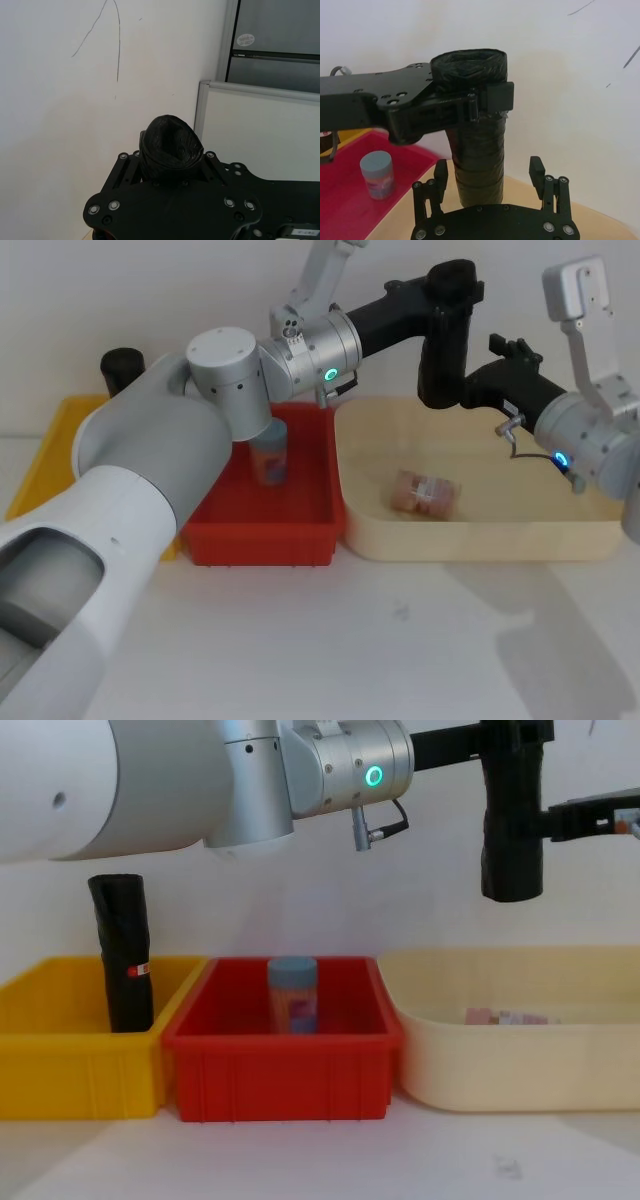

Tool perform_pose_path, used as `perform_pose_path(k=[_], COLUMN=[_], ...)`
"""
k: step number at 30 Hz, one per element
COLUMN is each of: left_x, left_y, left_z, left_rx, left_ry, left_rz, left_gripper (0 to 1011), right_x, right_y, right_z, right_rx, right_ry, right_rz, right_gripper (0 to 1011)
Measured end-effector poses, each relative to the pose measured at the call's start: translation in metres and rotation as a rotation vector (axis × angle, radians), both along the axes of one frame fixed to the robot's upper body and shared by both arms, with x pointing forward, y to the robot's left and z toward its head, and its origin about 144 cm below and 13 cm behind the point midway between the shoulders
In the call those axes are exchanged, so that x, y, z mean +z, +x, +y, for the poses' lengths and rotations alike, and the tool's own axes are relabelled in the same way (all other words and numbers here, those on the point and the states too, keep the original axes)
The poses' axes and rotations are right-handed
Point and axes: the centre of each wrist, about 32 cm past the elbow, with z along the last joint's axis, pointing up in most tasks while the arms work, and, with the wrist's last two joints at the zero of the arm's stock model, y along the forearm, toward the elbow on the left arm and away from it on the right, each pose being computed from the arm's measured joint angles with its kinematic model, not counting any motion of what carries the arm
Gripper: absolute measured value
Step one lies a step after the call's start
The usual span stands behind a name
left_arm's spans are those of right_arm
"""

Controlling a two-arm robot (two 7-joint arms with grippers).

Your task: Pick up the garbage bag with the one hand and transfer it to the other hand.

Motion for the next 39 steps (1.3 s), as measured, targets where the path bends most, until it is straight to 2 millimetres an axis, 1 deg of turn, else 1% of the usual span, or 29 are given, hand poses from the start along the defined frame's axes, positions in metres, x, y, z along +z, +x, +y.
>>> perform_pose_path(k=[11, 20, 21, 22, 23, 24, 26, 27, 28, 30, 33, 36, 39], left_x=[0.000, 0.000, 0.000, 0.000, 0.000, 0.000, 0.000, 0.000, 0.000, 0.000, 0.000, 0.000, 0.000], left_y=[0.000, 0.000, 0.000, 0.000, 0.000, 0.000, 0.000, 0.000, 0.000, 0.000, 0.000, 0.000, 0.000], left_z=[0.000, 0.000, 0.000, 0.000, 0.000, 0.000, 0.000, 0.000, 0.000, 0.000, 0.000, 0.000, 0.000], left_rx=[0.000, 0.000, 0.000, 0.000, 0.000, 0.000, 0.000, 0.000, 0.000, 0.000, 0.000, 0.000, 0.000], left_ry=[0.000, 0.000, 0.000, 0.000, 0.000, 0.000, 0.000, 0.000, 0.000, 0.000, 0.000, 0.000, 0.000], left_rz=[0.001, 0.001, 0.001, 0.001, 0.001, 0.001, 0.001, 0.001, 0.001, 0.001, 0.001, 0.001, 0.001], left_gripper=[339, 336, 339, 336, 336, 336, 336, 339, 336, 336, 336, 339, 339], right_x=[0.002, 0.004, 0.004, 0.004, 0.004, 0.005, 0.005, 0.005, 0.005, 0.005, 0.005, 0.006, 0.006], right_y=[0.017, 0.024, 0.025, 0.025, 0.026, 0.027, 0.027, 0.028, 0.028, 0.029, 0.029, 0.030, 0.030], right_z=[0.012, 0.020, 0.021, 0.022, 0.022, 0.023, 0.024, 0.025, 0.025, 0.025, 0.026, 0.027, 0.027], right_rx=[0.012, 0.007, 0.006, 0.005, 0.005, 0.004, 0.004, 0.003, 0.003, 0.002, 0.000, -0.001, -0.001], right_ry=[0.030, 0.039, 0.039, 0.040, 0.040, 0.041, 0.042, 0.042, 0.043, 0.043, 0.043, 0.044, 0.044], right_rz=[0.020, 0.020, 0.020, 0.020, 0.020, 0.020, 0.019, 0.019, 0.019, 0.019, 0.018, 0.018, 0.018], right_gripper=[1001, 996, 965, 955, 915, 915, 855, 855, 801, 765, 656, 577, 562])
